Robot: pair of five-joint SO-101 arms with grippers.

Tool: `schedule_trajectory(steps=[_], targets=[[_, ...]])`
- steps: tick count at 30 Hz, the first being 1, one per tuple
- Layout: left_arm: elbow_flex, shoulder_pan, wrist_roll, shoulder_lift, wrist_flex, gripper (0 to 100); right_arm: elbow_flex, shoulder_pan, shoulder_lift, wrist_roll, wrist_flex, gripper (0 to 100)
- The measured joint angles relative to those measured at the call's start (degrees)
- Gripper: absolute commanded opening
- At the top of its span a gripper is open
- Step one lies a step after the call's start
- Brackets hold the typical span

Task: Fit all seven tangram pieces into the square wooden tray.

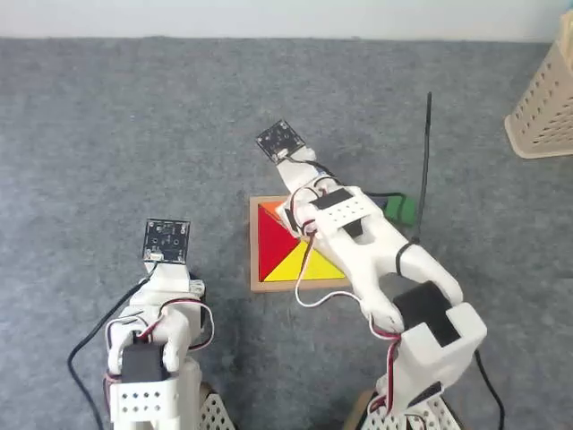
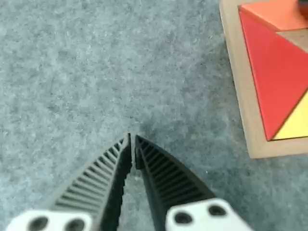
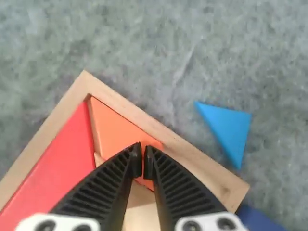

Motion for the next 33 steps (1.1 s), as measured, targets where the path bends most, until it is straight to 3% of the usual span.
schedule_trajectory(steps=[10, 20, 26, 29, 33], targets=[[0.0, 0.0, 0.0, 0.0, 0.0, 2, -0.2, -1.5, -0.9, 0.0, 0.4, 2.7], [0.0, 0.1, 0.0, 0.0, 0.0, 2, 0.0, -1.0, -26.8, 0.1, 22.6, 2.7], [0.0, 0.0, 0.0, 0.0, 0.0, 2, 3.8, 13.4, -36.2, 0.1, 33.4, 3.8], [0.0, 0.1, 0.0, 0.0, 0.0, 2, 5.1, 21.4, -35.0, 0.1, 34.6, 12.6], [0.0, 0.0, 0.0, 0.0, 0.0, 2, 5.1, 25.2, -28.7, -0.6, 34.5, 23.6]])
